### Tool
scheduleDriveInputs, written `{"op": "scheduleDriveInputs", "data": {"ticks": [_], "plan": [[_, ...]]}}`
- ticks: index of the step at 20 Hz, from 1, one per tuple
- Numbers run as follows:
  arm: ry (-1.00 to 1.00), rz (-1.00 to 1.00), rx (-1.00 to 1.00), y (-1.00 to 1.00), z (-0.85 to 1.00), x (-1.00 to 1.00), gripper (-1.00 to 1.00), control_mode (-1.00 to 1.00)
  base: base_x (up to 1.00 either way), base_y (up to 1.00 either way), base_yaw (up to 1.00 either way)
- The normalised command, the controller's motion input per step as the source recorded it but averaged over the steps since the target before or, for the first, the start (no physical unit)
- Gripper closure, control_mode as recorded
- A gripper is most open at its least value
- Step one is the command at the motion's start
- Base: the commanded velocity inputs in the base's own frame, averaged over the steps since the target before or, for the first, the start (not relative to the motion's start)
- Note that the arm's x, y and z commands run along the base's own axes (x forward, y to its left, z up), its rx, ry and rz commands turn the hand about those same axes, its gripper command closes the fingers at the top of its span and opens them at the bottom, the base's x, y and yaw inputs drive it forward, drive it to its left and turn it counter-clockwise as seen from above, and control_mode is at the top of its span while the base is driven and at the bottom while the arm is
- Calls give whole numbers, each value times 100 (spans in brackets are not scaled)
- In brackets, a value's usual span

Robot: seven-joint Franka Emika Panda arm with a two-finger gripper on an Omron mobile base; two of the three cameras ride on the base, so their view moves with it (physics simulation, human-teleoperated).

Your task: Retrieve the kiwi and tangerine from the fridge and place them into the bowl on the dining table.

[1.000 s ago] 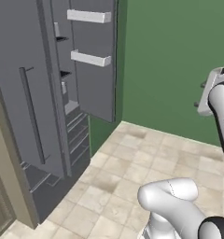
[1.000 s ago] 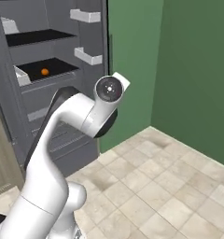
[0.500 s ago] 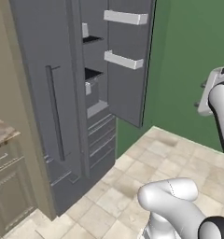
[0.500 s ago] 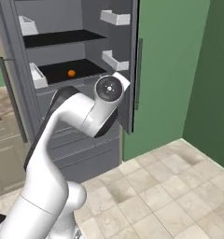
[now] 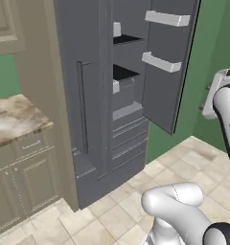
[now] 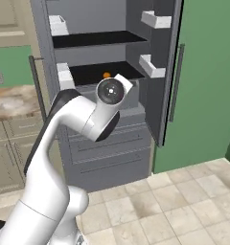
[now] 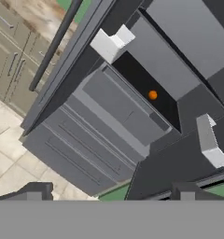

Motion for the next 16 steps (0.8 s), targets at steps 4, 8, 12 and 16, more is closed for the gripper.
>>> {"op": "scheduleDriveInputs", "data": {"ticks": [4,8,12,16], "plan": [[0,0,0,0,0,0,-100,100,11,-45,32],[0,0,0,0,0,0,-100,100,3,-47,31],[0,0,0,0,0,0,-100,100,0,-50,31],[0,0,0,0,0,0,-100,100,0,-55,32]]}}
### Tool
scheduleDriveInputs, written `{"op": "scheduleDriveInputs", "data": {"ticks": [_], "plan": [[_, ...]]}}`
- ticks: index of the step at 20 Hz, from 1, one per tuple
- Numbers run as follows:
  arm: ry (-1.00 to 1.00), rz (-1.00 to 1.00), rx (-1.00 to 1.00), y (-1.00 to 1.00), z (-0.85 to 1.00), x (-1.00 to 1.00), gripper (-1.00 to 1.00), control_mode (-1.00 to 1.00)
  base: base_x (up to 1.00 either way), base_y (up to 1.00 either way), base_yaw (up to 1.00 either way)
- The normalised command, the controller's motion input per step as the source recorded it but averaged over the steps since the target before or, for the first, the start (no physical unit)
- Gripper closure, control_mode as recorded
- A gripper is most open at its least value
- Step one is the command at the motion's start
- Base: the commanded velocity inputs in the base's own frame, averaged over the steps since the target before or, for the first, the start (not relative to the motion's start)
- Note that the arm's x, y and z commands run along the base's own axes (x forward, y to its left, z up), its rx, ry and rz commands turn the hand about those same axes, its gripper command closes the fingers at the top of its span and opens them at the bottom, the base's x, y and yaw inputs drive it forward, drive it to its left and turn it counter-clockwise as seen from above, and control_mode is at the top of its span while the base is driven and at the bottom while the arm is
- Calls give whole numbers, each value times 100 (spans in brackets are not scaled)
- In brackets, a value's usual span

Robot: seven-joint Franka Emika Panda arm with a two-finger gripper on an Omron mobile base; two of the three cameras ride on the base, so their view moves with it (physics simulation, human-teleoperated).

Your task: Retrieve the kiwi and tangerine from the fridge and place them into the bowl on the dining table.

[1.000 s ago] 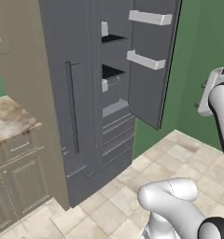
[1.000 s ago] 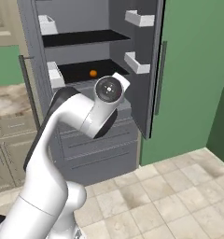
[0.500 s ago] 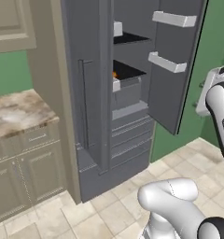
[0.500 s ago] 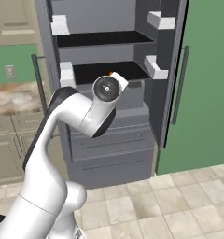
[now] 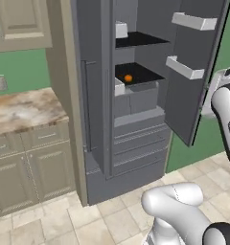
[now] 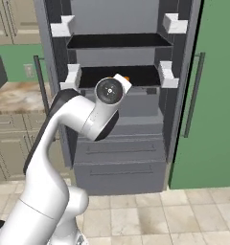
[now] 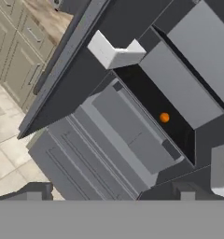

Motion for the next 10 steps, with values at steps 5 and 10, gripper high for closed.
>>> {"op": "scheduleDriveInputs", "data": {"ticks": [5,10], "plan": [[0,0,0,0,0,0,-100,100,0,-62,31],[0,0,0,0,0,0,-100,100,0,-66,30]]}}
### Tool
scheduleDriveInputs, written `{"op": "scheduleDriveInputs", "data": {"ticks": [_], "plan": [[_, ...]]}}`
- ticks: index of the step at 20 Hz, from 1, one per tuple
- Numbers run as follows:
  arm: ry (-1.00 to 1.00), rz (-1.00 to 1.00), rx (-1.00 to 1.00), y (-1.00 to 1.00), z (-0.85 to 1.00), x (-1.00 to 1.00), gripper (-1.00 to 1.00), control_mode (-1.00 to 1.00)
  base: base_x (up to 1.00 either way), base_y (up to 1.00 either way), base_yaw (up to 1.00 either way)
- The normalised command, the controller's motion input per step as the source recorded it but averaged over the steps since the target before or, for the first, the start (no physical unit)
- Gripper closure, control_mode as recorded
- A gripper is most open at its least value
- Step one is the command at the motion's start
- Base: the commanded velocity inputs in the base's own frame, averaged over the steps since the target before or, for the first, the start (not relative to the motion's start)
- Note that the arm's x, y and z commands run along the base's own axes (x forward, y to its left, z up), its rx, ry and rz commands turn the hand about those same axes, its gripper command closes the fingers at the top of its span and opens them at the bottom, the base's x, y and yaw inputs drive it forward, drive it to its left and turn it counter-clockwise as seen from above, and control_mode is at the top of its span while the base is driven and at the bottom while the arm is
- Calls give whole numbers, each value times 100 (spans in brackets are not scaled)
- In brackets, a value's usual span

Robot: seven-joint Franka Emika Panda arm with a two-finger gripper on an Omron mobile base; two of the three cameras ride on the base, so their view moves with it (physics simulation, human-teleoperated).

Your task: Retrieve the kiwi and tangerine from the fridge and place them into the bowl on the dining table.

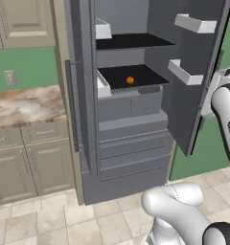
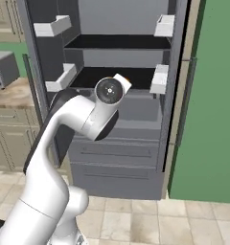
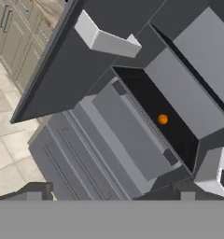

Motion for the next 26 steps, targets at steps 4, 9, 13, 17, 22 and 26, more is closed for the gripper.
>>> {"op": "scheduleDriveInputs", "data": {"ticks": [4,9,13,17,22,26], "plan": [[0,0,0,0,0,0,-100,100,0,-43,27],[0,0,0,0,0,0,-100,100,37,8,13],[0,0,0,0,0,0,-100,100,24,3,9],[0,0,0,0,0,0,-100,100,1,-8,12],[0,0,0,0,0,0,-100,100,31,0,9],[0,0,0,0,0,0,-100,100,53,-6,5]]}}
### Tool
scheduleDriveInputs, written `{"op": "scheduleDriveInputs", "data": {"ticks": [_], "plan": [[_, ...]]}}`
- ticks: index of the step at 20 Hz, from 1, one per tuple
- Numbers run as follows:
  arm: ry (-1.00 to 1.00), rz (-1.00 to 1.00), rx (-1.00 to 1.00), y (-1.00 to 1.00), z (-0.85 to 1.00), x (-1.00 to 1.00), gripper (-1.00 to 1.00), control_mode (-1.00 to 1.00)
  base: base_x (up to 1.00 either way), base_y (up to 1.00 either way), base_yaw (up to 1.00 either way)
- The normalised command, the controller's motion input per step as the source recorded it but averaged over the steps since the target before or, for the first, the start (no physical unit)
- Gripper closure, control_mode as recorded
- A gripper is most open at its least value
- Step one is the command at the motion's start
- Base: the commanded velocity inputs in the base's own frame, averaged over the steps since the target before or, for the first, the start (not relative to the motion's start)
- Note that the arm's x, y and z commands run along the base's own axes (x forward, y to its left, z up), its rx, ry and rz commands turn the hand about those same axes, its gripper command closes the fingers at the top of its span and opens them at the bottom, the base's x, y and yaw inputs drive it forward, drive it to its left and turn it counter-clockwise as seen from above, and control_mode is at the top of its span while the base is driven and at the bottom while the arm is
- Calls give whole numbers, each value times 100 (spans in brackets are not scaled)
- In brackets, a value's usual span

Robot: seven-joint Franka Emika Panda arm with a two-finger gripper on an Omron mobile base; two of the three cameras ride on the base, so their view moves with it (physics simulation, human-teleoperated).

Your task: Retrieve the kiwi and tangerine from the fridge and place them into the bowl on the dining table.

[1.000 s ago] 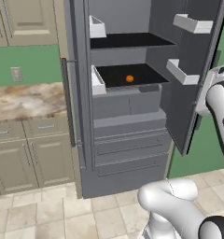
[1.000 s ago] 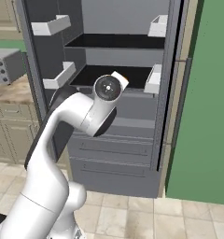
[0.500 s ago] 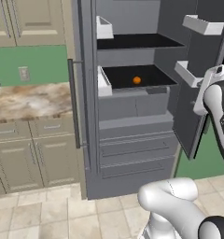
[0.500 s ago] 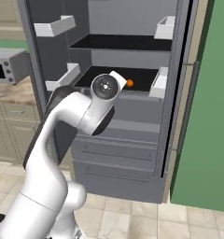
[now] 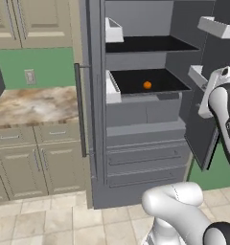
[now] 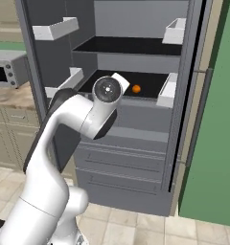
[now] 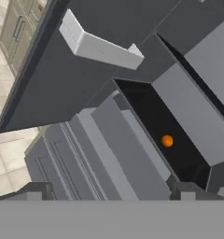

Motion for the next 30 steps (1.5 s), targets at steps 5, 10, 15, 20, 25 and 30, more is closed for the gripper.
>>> {"op": "scheduleDriveInputs", "data": {"ticks": [5,10,15,20,25,30], "plan": [[0,0,0,0,0,0,-100,100,51,-19,4],[0,0,0,0,0,0,-100,100,45,-16,3],[0,0,0,0,0,0,-100,100,15,-33,5],[0,0,0,0,0,0,-100,100,9,-37,7],[0,0,0,0,0,0,-100,100,38,-14,4],[0,0,0,0,0,0,-100,100,66,0,0]]}}
